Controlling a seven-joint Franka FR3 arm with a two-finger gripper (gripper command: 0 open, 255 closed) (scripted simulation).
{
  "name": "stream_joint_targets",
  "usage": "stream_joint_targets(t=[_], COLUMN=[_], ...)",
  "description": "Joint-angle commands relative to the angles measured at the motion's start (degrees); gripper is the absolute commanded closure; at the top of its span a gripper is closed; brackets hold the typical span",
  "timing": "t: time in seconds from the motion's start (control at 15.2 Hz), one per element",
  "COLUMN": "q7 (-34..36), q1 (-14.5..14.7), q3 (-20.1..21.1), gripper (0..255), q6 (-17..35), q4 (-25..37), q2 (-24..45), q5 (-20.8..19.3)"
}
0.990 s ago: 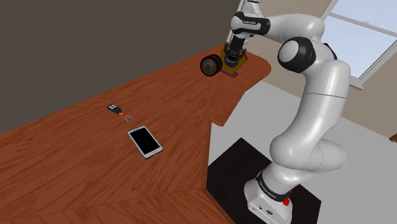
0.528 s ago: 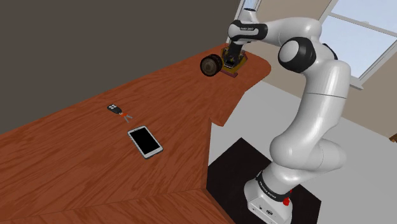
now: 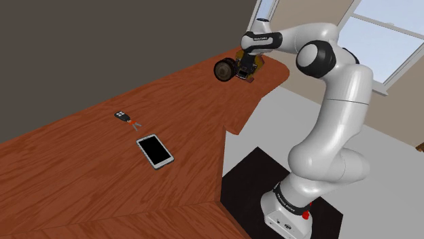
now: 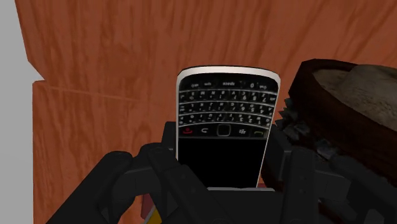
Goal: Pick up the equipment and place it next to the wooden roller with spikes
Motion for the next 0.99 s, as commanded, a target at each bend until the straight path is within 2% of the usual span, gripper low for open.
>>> stream_joint_targets(t=[0.0, 0.73, 0.92], q7=[0.2, 1.7, 1.6], q1=[0.0, 0.2, 0.3], q3=[-0.1, -0.9, -1.0], gripper=[255, 255, 255], q6=[1.2, 8.1, 8.1], q4=[-0.7, -4.7, -4.7], q2=[0.5, 3.5, 3.5], q5=[-0.2, -1.3, -1.2])
